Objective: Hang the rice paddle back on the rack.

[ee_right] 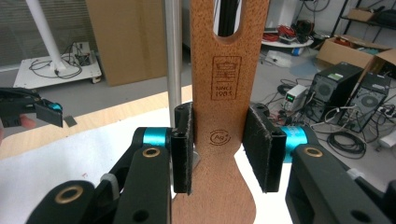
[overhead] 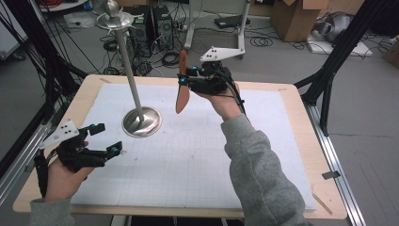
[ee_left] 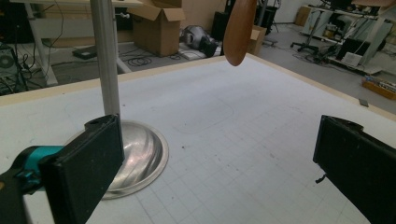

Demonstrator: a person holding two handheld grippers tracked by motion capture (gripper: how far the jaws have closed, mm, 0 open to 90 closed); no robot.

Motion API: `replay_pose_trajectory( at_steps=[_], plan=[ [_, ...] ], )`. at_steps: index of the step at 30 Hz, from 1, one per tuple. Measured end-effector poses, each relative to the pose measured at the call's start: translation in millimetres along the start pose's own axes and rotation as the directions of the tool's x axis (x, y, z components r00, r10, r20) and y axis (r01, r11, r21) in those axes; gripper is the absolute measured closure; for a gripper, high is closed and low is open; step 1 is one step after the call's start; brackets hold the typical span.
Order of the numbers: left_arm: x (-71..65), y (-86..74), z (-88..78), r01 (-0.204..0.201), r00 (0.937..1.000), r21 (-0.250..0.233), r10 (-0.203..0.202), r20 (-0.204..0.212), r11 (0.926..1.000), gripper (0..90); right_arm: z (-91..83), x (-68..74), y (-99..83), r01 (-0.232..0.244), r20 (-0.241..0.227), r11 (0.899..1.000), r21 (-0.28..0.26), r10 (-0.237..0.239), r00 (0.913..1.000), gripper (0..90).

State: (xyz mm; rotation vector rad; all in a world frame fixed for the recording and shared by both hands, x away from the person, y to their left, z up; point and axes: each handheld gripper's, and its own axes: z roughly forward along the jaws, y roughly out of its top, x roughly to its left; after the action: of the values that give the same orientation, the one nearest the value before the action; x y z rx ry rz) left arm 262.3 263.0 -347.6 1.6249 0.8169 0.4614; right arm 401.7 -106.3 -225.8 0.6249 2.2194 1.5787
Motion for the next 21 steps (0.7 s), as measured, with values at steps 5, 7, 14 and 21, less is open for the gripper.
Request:
replay_pose_trajectory(
  at_steps=[5,7,14,21],
  plan=[
    [0.7,-1.0,-2.8,0.003,1.0000,-0.002,-0.003,-0.006,1.0000,2.4,6.2,0.4,5.4,0.007,-0.003,1.000,0.000,-0.007,1.0000,64.7],
    [0.8,-1.2,-3.4,0.005,1.0000,-0.001,-0.005,-0.006,1.0000,2.4,10.6,0.6,6.0,0.007,-0.002,1.000,0.014,-0.006,1.0000,64.7],
    [3.1,-1.8,-9.7,0.007,0.9998,-0.006,-0.007,-0.016,1.0000,2.4,19.5,4.3,16.4,0.019,-0.003,1.000,0.012,-0.019,0.9998,64.7],
    [3.7,-2.4,-16.4,0.014,0.9995,-0.015,-0.015,-0.028,0.9998,2.4,24.4,7.8,27.9,0.016,-0.004,1.000,-0.004,-0.016,0.9999,64.7]
  ],
)
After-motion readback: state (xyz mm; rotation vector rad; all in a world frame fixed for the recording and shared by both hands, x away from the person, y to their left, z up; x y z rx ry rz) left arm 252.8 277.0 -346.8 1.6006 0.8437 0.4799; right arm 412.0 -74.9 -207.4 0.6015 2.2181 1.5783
